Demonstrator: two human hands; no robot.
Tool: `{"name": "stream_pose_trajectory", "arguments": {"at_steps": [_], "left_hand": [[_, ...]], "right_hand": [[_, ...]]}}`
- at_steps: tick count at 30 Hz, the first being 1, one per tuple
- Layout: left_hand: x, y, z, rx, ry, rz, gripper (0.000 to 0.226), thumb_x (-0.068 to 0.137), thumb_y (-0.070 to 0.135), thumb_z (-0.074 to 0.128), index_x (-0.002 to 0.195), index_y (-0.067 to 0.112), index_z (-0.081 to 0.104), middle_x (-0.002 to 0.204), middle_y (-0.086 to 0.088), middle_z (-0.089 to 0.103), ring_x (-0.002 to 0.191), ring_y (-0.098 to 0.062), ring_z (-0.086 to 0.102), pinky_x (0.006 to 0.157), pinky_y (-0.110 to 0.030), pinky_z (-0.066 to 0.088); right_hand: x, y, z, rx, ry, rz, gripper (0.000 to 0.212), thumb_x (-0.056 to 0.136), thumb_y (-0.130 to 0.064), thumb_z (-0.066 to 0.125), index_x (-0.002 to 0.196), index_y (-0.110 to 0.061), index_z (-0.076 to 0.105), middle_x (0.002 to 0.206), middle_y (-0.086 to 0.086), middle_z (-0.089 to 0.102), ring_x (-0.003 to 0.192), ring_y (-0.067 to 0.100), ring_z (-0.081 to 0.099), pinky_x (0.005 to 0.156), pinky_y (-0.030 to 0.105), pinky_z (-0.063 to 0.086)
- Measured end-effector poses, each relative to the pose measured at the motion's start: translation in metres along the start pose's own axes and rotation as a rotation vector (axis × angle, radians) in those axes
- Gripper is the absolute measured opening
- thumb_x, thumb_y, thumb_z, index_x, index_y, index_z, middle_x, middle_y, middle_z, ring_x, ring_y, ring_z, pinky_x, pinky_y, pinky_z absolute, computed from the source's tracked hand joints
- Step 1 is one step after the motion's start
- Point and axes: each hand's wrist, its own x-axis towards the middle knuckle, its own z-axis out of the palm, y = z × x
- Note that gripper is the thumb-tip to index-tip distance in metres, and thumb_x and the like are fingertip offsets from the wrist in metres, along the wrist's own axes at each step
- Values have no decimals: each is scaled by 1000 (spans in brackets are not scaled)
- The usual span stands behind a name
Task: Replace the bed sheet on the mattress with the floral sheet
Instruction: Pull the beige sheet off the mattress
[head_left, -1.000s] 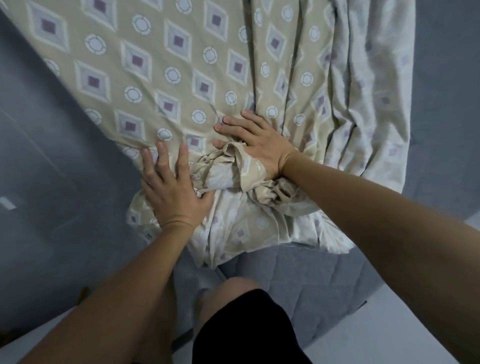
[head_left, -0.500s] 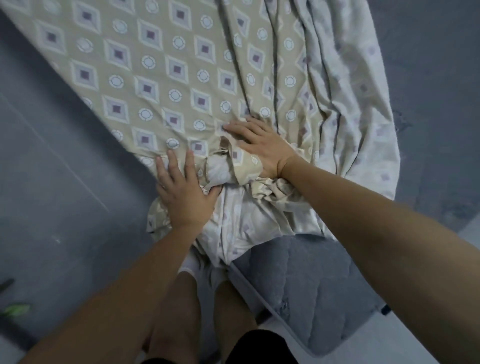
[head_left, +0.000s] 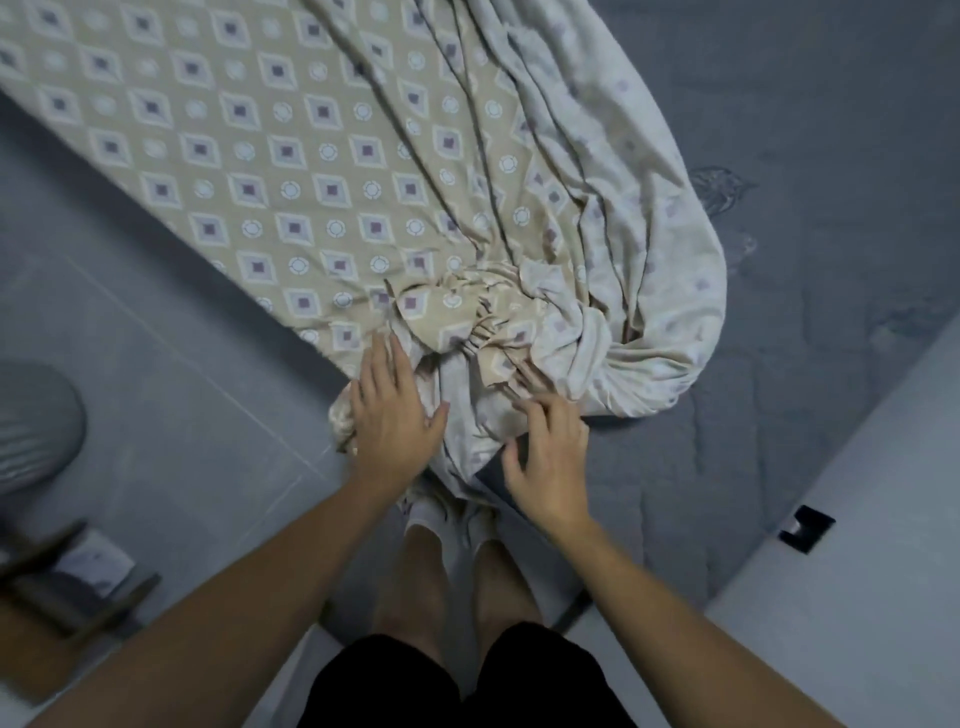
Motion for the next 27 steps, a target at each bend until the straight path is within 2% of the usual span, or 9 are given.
{"name": "stream_pose_trajectory", "arguments": {"at_steps": [4, 6, 9, 11, 14, 19, 22, 25, 27], "left_hand": [[-6, 2, 24, 159, -164, 94, 124, 74, 84, 59, 159, 4, 19, 168, -29, 9, 156, -45, 8, 123, -63, 18], [-1, 9, 31, 276, -280, 80, 142, 61, 99, 54, 160, 5, 15, 167, -31, 8, 156, -46, 0, 123, -65, 10], [3, 23, 41, 370, -331, 26, 154, 48, 102, 57, 159, 6, 12, 164, -32, 13, 154, -52, 0, 119, -72, 6], [2, 32, 46, 419, -341, 6, 143, 55, 94, 65, 156, 4, 18, 161, -32, 21, 152, -53, 7, 118, -75, 8], [0, 38, 49, 503, -329, 13, 115, 73, 74, 69, 152, 3, 26, 157, -32, 27, 150, -54, 15, 116, -76, 14], [2, 27, 50, 544, -323, 55, 77, 82, 38, 70, 144, 4, 41, 154, -33, 35, 146, -54, 26, 115, -71, 24], [2, 15, 56, 528, -323, 108, 62, 80, 28, 72, 132, 4, 50, 145, -33, 46, 139, -52, 39, 110, -69, 32], [3, 0, 52, 514, -297, 199, 57, 77, 26, 72, 127, 5, 53, 137, -31, 52, 131, -50, 47, 106, -65, 38], [6, -8, 43, 490, -291, 273, 68, 78, 38, 70, 134, 5, 50, 138, -31, 50, 131, -49, 45, 106, -62, 36]], "right_hand": [[-41, 29, 35, 148, -97, 239, 51, 85, -12, 68, 133, -16, 53, 133, 5, 44, 123, 27, 44, 101, 44, 46], [-40, 34, 49, 271, -128, 290, 49, 86, -7, 66, 133, -14, 54, 130, 5, 47, 122, 23, 46, 103, 37, 44], [-20, 33, 62, 633, -117, 599, 41, 89, -5, 68, 127, -12, 55, 113, 7, 59, 103, 18, 58, 90, 31, 48], [-3, 32, 66, 925, -55, 816, 42, 91, -2, 70, 129, -11, 57, 111, 6, 67, 99, 15, 65, 88, 28, 51], [10, 32, 66, 1215, -53, 976, 43, 93, 1, 69, 134, -5, 56, 120, 9, 69, 110, 23, 67, 99, 39, 56], [1, 38, 78, 1084, -208, 962, 21, 88, 7, 71, 108, 8, 66, 96, 18, 74, 92, 29, 72, 88, 45, 60], [-16, 24, 91, 1018, -334, 860, 25, 89, 11, 67, 113, 4, 64, 104, 20, 72, 83, 18, 67, 77, 24, 57], [-37, 2, 110, 845, -260, 754, 34, 85, 10, 69, 117, 1, 65, 107, 13, 73, 91, 17, 68, 85, 26, 57], [-50, -18, 126, 738, -154, 712, 37, 81, 2, 71, 117, -7, 69, 107, 3, 72, 98, 17, 67, 89, 30, 56]]}}
